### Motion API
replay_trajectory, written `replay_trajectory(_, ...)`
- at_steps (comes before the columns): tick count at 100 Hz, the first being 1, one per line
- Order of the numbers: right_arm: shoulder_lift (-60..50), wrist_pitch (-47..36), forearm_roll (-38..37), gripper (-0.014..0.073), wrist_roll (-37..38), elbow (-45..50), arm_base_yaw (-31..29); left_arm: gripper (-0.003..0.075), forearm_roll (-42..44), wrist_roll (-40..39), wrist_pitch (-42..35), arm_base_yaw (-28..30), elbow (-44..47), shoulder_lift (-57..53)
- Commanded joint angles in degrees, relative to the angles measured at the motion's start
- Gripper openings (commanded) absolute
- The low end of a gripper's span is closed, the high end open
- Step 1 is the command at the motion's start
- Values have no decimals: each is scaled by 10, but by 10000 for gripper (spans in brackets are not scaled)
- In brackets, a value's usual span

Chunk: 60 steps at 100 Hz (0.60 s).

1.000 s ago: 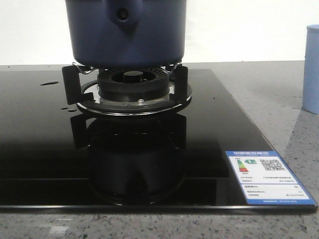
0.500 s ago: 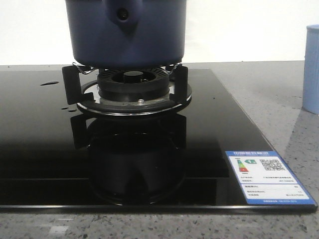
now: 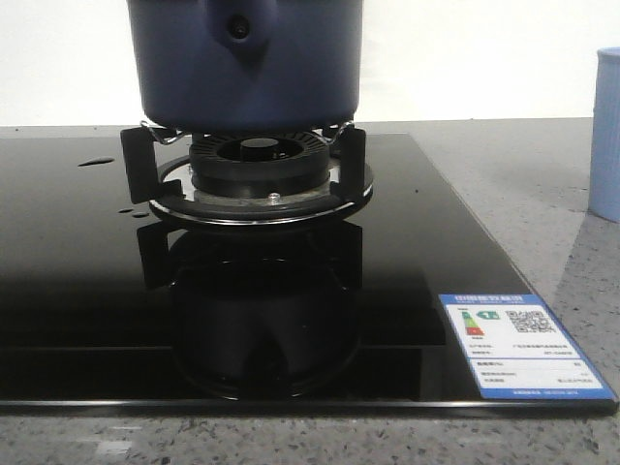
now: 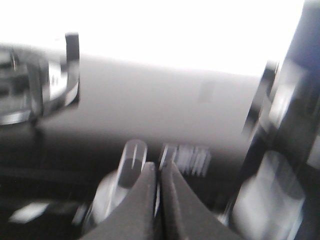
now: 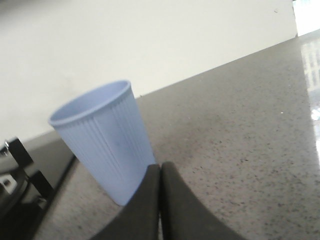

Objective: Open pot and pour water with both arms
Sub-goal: 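Move the left gripper from the stove knob toward the purple lid knob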

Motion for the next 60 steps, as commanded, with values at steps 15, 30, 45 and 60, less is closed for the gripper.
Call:
replay_trajectory(15,-9,-73,63,-71,1,15,-3,-19,-258,-5,-174,-3,18,-15)
replay_trajectory(30,-9,-68,76,-70,1,-8,-3,-19,-409,-5,-184,-3,18,-15)
replay_trajectory(45,3,-4,73,-70,-1,-67,-3,-19,-453,-4,-151,-3,7,-15)
replay_trajectory(60,68,122,57,-71,-34,-160,-2,-19,-288,0,-23,-3,-51,5)
